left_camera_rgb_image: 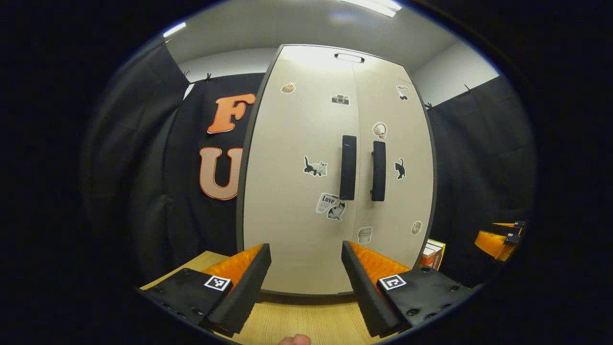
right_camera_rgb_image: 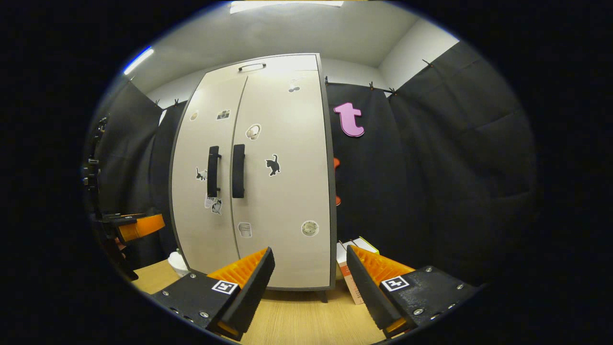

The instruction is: Grab one shoe with the right hand and put it into the shoe cabinet, grab the other shoe with the left hand and put it into the shoe cabinet; then close the right door with the right hand and the left door with the left hand.

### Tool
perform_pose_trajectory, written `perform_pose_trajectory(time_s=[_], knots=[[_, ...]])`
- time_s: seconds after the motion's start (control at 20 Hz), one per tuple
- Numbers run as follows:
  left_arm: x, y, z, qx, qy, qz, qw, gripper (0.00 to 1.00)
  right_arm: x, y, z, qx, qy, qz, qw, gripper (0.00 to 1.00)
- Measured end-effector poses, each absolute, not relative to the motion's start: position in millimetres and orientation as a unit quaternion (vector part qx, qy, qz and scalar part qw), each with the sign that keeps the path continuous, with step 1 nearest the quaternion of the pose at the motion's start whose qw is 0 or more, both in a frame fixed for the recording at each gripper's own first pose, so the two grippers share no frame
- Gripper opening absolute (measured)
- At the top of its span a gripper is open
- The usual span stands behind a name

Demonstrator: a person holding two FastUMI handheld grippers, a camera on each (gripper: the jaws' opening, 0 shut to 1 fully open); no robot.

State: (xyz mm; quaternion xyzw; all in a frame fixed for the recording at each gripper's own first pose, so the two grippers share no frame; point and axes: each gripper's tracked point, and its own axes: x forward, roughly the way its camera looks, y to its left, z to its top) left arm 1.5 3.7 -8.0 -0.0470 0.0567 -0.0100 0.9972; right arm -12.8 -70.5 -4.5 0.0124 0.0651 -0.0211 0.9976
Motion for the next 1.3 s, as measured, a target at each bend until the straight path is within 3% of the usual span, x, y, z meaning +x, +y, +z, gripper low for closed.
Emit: perform_pose_trajectory(time_s=[0.6, 1.3], knots=[[-75, 22, -20, -0.046, 0.061, 0.03, 0.997, 0.99, -48, -64, -14, 0.011, 0.087, -0.01, 0.996, 0.93], [-74, 5, -10, -0.033, 0.057, 0.01, 0.998, 0.97, -54, -67, -20, 0.024, 0.091, -0.019, 0.995, 0.93]])
